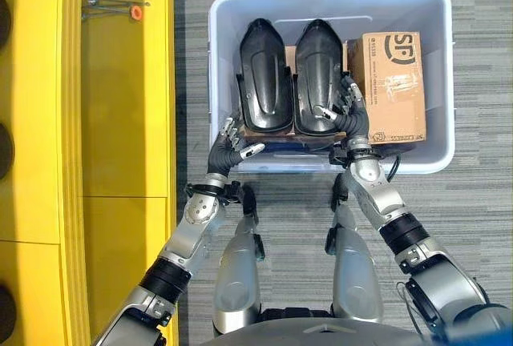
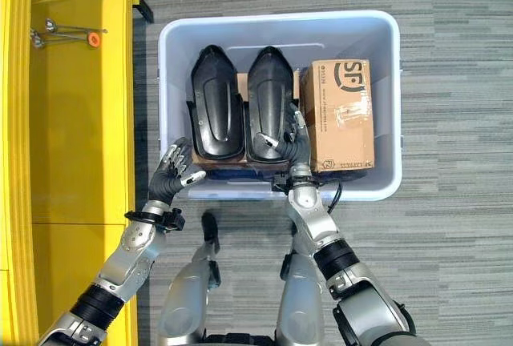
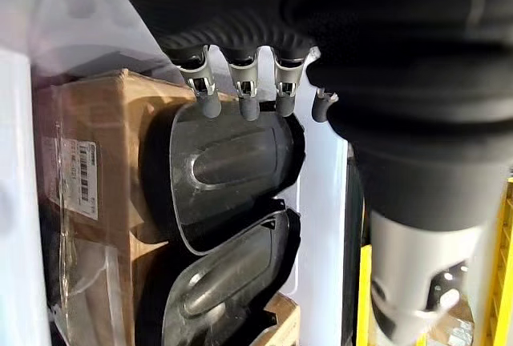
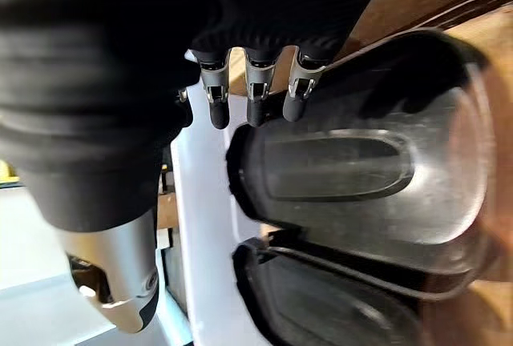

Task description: Move parts from the plastic box to the shelf.

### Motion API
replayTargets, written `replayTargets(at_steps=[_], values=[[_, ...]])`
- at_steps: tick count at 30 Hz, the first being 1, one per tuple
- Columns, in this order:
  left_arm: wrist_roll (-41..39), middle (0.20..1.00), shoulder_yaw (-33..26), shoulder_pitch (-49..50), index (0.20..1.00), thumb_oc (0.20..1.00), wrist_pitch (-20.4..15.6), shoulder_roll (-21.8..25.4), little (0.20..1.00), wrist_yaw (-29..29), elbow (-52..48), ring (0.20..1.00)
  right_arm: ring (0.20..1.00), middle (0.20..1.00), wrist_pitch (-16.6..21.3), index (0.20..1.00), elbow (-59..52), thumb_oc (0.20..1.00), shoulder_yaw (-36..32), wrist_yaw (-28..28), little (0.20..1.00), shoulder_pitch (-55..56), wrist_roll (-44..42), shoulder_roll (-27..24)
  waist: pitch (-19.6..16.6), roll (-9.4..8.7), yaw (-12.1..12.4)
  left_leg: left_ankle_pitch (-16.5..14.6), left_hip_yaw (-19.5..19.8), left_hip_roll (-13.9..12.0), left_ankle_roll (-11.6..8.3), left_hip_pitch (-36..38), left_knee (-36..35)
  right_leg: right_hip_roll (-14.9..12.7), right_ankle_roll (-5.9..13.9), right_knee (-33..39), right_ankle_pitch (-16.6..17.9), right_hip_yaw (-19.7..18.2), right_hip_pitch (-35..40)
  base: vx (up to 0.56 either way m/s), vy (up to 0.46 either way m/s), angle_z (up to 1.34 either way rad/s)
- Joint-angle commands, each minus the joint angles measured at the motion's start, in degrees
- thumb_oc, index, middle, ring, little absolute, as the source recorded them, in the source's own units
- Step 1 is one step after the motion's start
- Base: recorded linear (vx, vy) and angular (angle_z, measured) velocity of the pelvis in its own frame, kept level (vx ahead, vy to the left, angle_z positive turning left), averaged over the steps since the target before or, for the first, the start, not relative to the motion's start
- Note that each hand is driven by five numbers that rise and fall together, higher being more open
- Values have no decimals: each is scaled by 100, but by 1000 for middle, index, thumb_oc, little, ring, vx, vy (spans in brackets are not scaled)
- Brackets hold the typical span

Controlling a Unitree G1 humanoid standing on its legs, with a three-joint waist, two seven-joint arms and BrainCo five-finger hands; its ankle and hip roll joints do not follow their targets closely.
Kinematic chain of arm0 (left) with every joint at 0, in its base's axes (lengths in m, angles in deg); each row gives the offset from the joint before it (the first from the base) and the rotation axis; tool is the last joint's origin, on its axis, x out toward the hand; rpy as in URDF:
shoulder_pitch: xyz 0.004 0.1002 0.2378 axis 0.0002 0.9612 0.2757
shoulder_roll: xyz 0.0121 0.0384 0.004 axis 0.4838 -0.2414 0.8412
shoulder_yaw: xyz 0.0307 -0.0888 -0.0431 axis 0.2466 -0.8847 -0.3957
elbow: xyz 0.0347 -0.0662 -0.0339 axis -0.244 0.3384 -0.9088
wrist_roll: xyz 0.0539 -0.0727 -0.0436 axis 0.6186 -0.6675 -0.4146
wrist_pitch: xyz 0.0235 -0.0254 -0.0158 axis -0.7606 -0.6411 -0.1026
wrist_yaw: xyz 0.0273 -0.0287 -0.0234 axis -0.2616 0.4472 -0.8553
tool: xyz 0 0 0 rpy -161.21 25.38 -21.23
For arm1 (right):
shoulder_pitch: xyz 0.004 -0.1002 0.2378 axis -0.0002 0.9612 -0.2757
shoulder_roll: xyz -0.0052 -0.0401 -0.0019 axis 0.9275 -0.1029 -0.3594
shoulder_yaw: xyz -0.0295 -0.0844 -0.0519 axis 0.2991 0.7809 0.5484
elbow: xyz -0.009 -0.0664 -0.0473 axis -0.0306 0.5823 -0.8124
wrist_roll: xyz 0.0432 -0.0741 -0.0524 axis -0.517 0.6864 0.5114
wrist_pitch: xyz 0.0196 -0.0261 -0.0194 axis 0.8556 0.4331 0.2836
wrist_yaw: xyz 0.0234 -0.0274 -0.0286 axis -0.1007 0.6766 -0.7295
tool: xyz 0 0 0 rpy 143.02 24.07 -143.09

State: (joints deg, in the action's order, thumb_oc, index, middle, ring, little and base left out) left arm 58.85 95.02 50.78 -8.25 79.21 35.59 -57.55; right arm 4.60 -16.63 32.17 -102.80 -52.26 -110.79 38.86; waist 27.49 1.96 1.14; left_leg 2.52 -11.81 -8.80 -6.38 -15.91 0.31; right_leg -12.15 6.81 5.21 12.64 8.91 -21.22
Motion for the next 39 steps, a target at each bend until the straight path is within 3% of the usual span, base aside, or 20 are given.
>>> replayTargets(at_steps=[1,15,39], values=[[33,1000,64,21,1000,1000,-353,120,1000,82,-341,1000,1000,1000,223,1000,-127,1000,-202,-193,1000,-296,271,80,-59,-29,70,192,189,-192,35,-498,371,-368,325,-555,-343,64,34,0,1,3],[92,1000,148,30,1000,1000,-366,117,1000,174,-317,1000,1000,1000,226,1000,-110,1000,-522,-620,1000,-243,629,-157,30,77,-15,177,146,-170,37,-617,373,-371,322,-647,-362,-56,-207,1,0,-1],[-19,1000,285,-161,1000,1000,-442,94,1000,242,-353,1000,1000,1000,116,1000,1538,1000,-506,-906,1000,-1273,568,-381,169,234,42,200,144,-141,34,-783,334,-332,293,-779,-408,-137,-517,0,0,0]])
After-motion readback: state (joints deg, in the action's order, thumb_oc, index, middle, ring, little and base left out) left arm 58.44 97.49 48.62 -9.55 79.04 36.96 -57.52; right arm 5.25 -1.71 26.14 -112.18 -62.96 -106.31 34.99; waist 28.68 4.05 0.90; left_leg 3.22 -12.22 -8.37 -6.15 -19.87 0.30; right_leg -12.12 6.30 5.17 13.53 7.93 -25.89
